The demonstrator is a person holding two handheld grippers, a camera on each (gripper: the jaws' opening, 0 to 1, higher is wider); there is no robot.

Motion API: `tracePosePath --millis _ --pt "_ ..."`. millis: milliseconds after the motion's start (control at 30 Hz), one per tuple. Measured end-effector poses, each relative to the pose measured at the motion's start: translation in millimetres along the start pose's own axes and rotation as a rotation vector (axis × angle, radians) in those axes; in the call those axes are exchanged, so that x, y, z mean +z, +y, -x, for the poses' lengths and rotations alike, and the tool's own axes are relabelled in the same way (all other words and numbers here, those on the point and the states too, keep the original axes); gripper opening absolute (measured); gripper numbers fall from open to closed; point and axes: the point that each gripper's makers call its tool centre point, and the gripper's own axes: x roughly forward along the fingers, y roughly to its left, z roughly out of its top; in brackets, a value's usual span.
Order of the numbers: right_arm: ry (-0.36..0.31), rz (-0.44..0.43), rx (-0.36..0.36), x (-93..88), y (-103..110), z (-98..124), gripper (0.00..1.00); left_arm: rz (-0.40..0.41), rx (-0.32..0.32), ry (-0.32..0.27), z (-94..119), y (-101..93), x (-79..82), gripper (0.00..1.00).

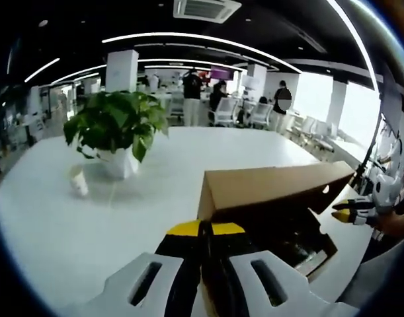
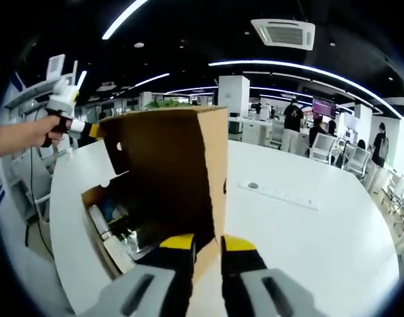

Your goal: Operate the shoe box by opening the lid, removing the specified soft item, and placing it in the target area until the item is outside and the box remains undamaged.

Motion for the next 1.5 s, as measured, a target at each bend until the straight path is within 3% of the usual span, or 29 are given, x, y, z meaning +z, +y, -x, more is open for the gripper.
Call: tracePosePath --millis 300,1000,1500 --pt "0.006 0.011 -0.021 0.4 -5 -22 0.03 -0.002 0.012 0.026 2 -1.2 -3.0 0.00" --pt "0.008 0.013 -0.005 1.6 -10 -24 0.00 0.001 0.030 0.051 14 -8.0 -9.6 0.00" --pt "0.002 0.004 -0.004 4.6 -13 -26 0.00 -0.022 0.006 0.009 6 -4.5 -3.1 0.02"
